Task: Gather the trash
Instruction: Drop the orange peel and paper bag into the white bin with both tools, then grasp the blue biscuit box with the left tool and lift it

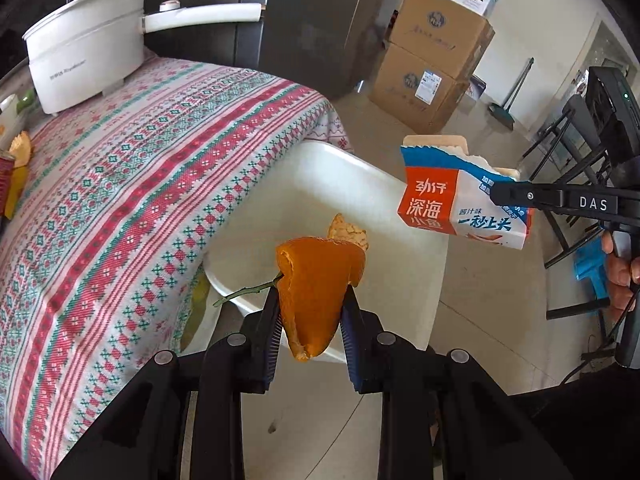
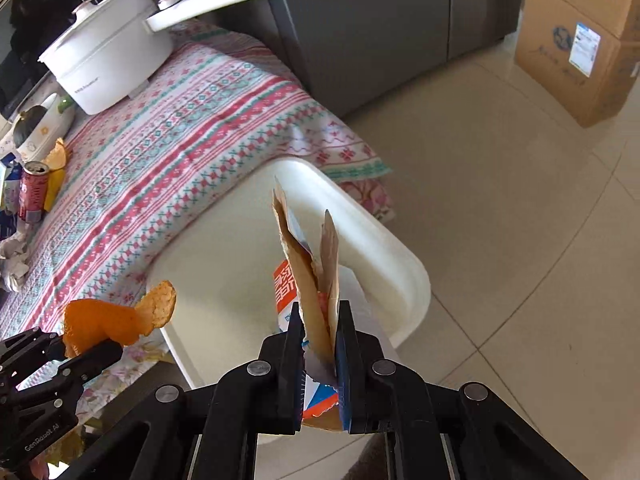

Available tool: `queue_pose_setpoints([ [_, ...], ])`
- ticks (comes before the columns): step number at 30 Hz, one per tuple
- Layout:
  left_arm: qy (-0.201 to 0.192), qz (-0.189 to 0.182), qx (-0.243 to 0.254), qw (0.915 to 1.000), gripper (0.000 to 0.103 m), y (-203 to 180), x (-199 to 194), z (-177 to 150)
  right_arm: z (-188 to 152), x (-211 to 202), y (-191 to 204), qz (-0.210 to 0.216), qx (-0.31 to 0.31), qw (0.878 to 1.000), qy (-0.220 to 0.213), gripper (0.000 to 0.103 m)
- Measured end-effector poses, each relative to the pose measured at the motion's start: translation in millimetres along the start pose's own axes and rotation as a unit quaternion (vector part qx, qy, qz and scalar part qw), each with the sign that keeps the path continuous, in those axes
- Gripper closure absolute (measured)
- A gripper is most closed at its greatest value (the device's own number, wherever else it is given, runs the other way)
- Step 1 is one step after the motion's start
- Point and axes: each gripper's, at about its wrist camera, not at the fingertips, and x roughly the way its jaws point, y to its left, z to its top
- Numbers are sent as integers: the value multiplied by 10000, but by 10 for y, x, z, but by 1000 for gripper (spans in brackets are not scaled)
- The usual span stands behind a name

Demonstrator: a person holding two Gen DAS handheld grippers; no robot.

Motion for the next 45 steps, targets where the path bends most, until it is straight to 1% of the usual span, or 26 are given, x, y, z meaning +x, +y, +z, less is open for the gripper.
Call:
queue_pose_setpoints([
  [2,-8,0,43,10000,74,-20,68,20,-21,17,-65,-54,20,10000,49,92],
  [3,-47,-7,83,10000,72,-31,98,30,-29,27,-94,-73,32,9999,71,92],
  [5,-56,46,156,9999,57,-50,148,46,-45,43,-136,-93,51,9999,102,92],
  [6,-17,135,116,9998,40,-39,173,60,-47,50,-152,-98,63,9999,115,92],
  [7,6,222,54,9997,28,-17,195,70,-46,56,-165,-105,75,9998,127,92],
  [9,69,362,-55,9993,21,21,217,67,-41,68,-178,-121,88,9998,140,92],
  [13,171,472,-83,9987,19,64,197,34,-27,78,-151,-120,62,9998,151,92],
  [16,167,552,-71,9983,18,90,153,23,-14,90,-101,-102,31,9998,156,92],
  [23,151,594,-176,9980,18,200,23,8,11,112,45,-64,-53,9998,157,92],
  [25,146,651,-205,9976,17,248,-18,1,27,116,83,-75,-61,9999,137,87],
  [26,141,678,-229,9973,17,274,-42,-4,38,119,94,-84,-24,9999,114,87],
  [27,134,703,-262,9971,17,304,-65,-10,52,128,93,-53,31,9999,132,79],
  [28,122,724,-301,9968,17,334,-89,-12,62,141,90,-3,96,9998,165,57],
  [30,103,757,-368,9964,17,403,-148,-21,74,137,102,35,166,9998,144,39],
  [33,51,845,-435,9955,17,514,-271,-46,97,125,192,71,66,9999,131,38],
  [39,-85,1106,-648,9917,17,835,-602,-131,129,171,407,35,-205,9997,163,26],
  [45,-165,1584,-875,9834,16,1267,-898,-252,178,204,618,76,-298,9994,154,21],
])
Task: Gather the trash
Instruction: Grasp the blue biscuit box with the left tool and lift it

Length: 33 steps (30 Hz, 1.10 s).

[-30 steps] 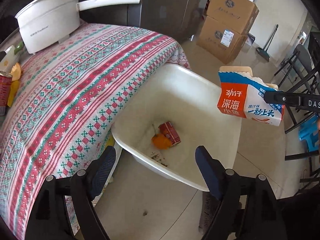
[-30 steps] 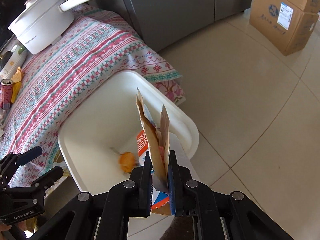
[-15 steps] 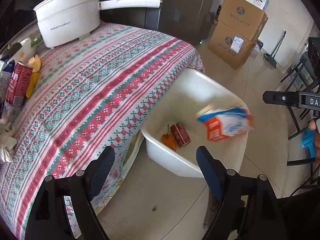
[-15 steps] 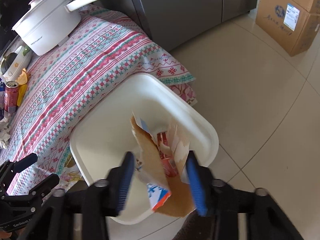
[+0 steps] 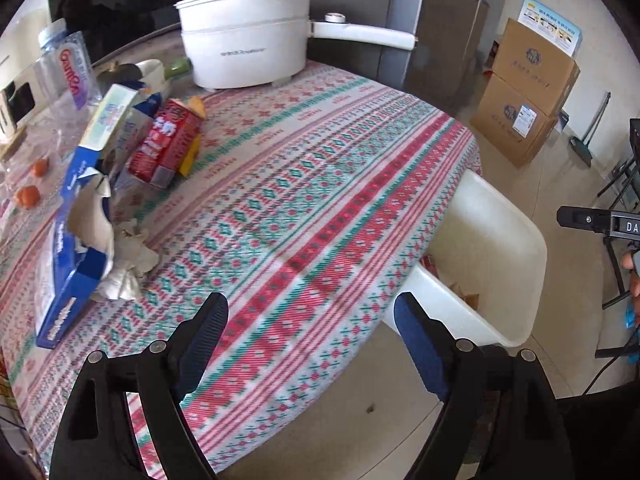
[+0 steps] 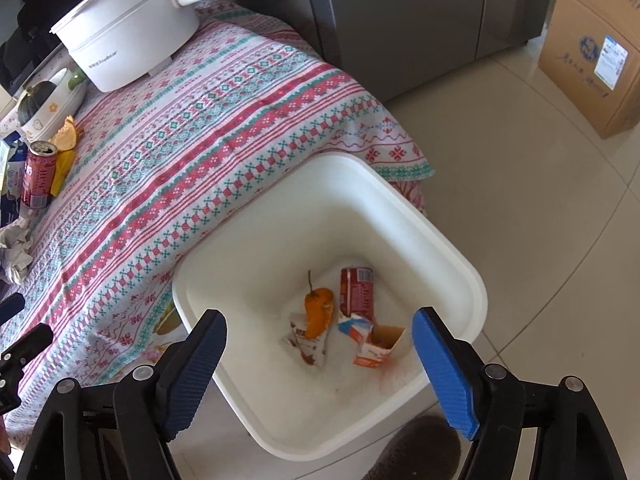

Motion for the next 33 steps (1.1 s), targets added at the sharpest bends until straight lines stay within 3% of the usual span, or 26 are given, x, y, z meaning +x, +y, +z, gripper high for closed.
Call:
queue_pose_setpoints([
  [9,34,717,-609,9956,16,861,-110,-164,140,-14,400,302,-78,9994,-159,18],
  [20,281,1945,-418,9796,16,1608,9,-411,229,190,1086,443,-603,9971,-128,16],
  [24,391,2142,-370,9753,16,1735,98,-439,254,239,1245,528,-620,9966,-128,16],
  [33,200,2313,-380,9719,16,1851,184,-335,302,349,1386,665,-392,9970,-36,16],
])
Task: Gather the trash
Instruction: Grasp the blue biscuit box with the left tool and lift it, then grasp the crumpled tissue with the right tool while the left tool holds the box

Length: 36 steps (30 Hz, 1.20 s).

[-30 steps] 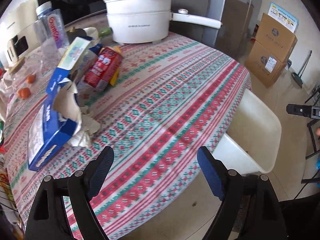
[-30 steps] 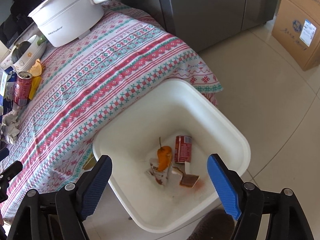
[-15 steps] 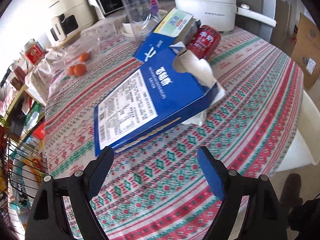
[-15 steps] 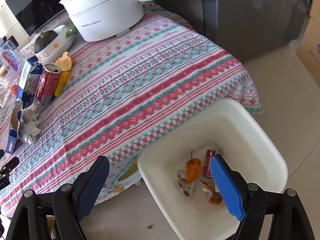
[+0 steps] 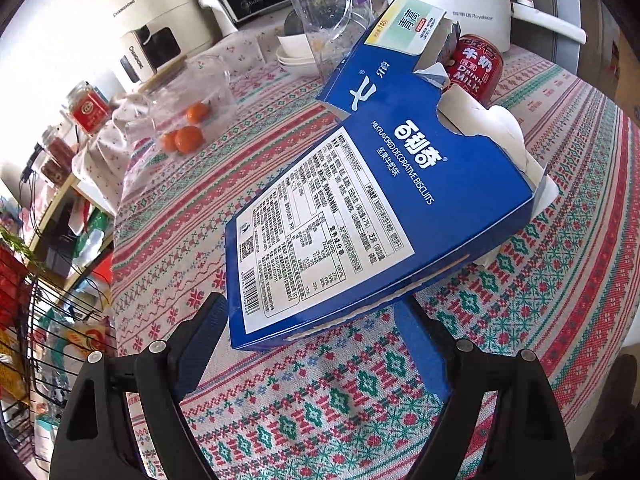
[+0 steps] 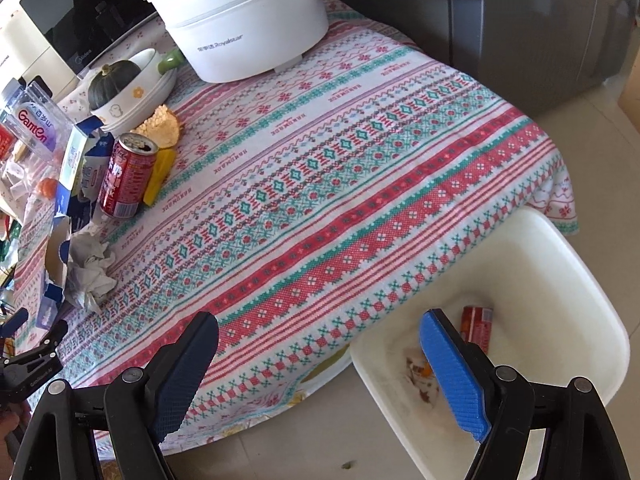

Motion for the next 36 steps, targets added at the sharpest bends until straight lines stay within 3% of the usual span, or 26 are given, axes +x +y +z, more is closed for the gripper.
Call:
queue_pose_setpoints([
  [5,-5,72,102,9999,31,-51,48,37,3,31,51,-23,-103,9999,26,16],
  [14,-471,-214,164,9985,58,-138,-216,136,-13,51,99,-129,-304,9995,25,16],
  [18,-579,-676,-296,9956,68,-8,-408,186,-27,45,137,-131,-358,9993,13,16],
  [29,-349,-1683,-1464,9742,74,431,-583,71,-59,74,341,-154,-576,9982,-47,16],
  [32,-302,-1859,-1655,9681,74,517,-614,18,-71,108,453,-115,-643,9979,-53,16],
  [36,-326,-1925,-1700,9659,74,593,-682,-20,-83,189,645,-14,-742,9972,-19,16],
])
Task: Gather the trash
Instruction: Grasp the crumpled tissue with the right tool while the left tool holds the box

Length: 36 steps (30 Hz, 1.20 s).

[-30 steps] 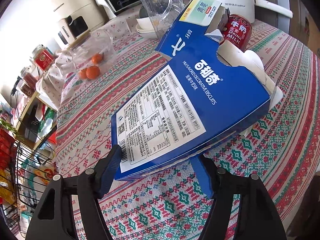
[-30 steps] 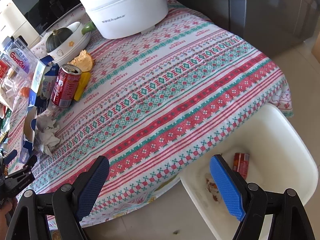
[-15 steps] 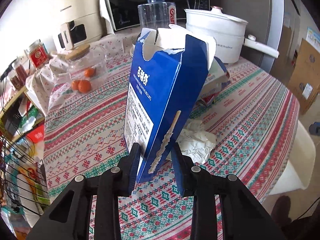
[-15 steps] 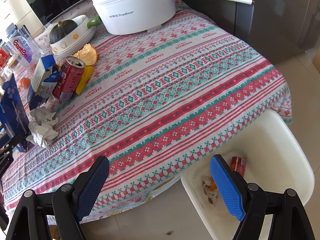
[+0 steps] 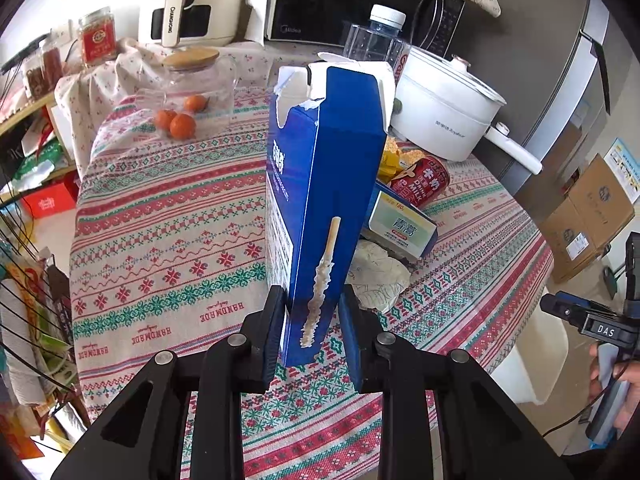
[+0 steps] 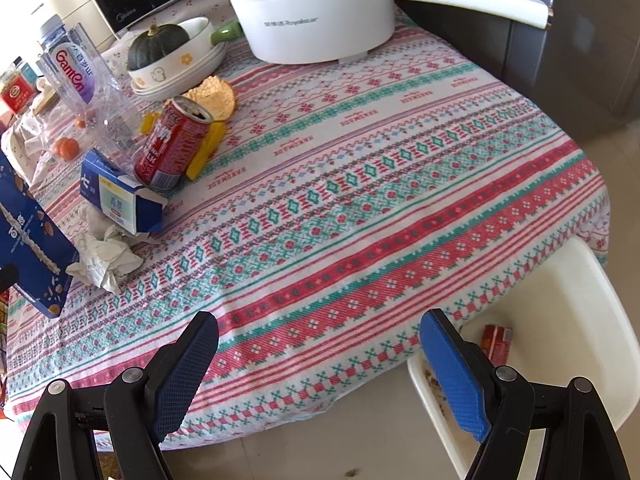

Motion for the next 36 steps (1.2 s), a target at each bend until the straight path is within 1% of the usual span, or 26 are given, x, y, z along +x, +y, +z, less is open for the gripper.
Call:
queue_pose_setpoints([
  [7,-91,6,-38,10000,76,90,-167,-35,64,243,460,285,-143,9995,67,16],
  [12,-95,-2,2,10000,77,170,-168,-59,99,468,873,606,-209,9979,103,16],
  [15,-46,14,7,10000,77,233,-92,-56,107,607,1125,796,-291,9963,127,16],
  [18,68,-11,-138,9999,77,315,48,-50,116,743,1341,949,-363,9948,108,16],
  [22,68,-37,-269,9996,77,360,121,-9,139,894,1508,1105,-399,9930,88,17],
  [26,74,-46,-335,9994,78,366,127,17,149,1059,1574,1103,-401,9930,160,21],
  [27,74,-45,-352,9993,78,360,125,19,151,1098,1577,1095,-396,9930,189,24],
  [29,60,-56,-336,9994,79,339,103,23,152,1161,1570,1101,-371,9930,227,34],
  [30,42,-71,-312,9995,79,325,87,28,156,1183,1567,1147,-355,9924,254,47],
  [31,17,-81,-291,9995,79,313,67,29,155,1196,1559,1205,-337,9917,289,56],
  [32,-10,-94,-274,9996,79,299,44,30,153,1192,1549,1252,-313,9912,298,57],
  [33,-35,-111,-262,9996,79,289,23,34,151,1172,1539,1305,-303,9905,312,63],
  [34,-56,-130,-257,9996,79,283,3,36,147,1135,1518,1337,-305,9901,315,65],
  [36,-88,-167,-273,9994,79,270,-35,32,143,1033,1491,1331,-380,9900,281,66],
])
